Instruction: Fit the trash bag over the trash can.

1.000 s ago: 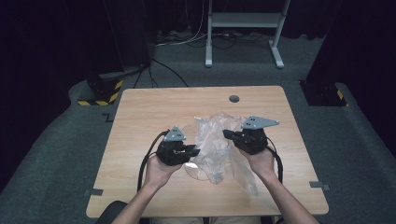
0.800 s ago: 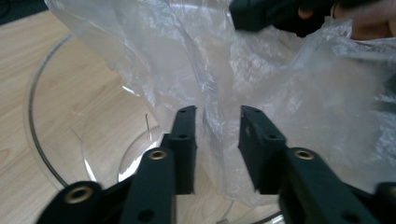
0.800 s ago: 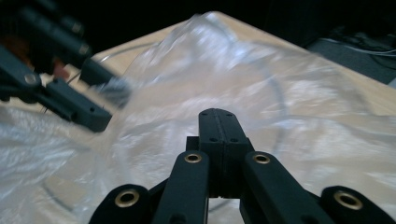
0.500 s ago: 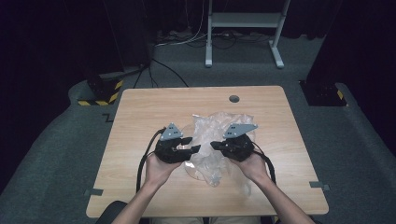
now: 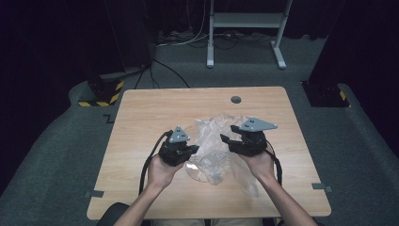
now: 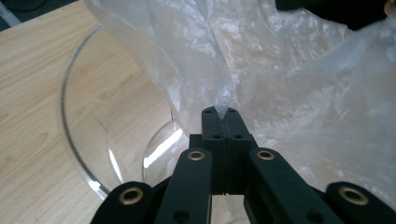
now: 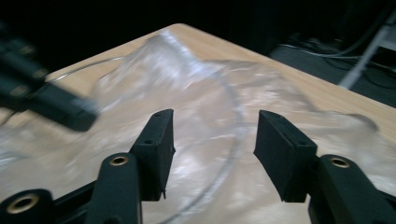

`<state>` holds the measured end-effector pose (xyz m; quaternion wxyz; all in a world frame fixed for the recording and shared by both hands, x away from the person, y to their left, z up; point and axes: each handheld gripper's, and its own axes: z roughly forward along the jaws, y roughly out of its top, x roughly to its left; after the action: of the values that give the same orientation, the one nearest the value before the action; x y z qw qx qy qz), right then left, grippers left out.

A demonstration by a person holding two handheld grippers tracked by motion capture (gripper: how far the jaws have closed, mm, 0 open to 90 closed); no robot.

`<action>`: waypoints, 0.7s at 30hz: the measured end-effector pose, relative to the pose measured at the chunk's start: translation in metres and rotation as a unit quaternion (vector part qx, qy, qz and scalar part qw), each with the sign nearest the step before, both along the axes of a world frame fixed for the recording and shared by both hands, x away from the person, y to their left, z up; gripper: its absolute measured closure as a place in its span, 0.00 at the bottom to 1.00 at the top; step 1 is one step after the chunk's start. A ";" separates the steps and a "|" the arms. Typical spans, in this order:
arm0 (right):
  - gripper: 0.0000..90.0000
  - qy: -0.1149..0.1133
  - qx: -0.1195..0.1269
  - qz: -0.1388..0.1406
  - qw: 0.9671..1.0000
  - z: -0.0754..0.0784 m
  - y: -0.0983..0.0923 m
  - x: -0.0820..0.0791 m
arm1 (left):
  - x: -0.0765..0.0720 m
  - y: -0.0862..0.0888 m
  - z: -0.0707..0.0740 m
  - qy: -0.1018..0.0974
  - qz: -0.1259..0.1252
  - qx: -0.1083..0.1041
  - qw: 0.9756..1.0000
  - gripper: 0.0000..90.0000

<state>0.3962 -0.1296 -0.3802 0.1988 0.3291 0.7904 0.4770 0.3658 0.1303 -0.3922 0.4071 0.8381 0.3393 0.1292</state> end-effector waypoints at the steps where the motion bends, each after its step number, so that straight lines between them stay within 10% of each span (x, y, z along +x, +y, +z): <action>1: 0.50 0.003 0.003 -0.011 1.000 0.000 -0.002 0.001 | 0.000 0.000 0.000 0.001 -0.004 0.001 1.000 1.00; 12: 0.75 0.058 0.032 -0.014 0.998 -0.012 -0.013 0.017 | -0.002 -0.006 -0.005 0.013 -0.039 -0.004 0.999 1.00; 21: 1.00 0.003 -0.017 -0.002 1.000 -0.005 -0.002 0.007 | -0.003 -0.007 -0.006 0.013 -0.057 -0.013 0.998 0.94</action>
<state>0.4036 -0.1319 -0.3853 0.2030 0.3285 0.7983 0.4621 0.3631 0.1238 -0.3980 0.4200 0.8524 0.2981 0.0909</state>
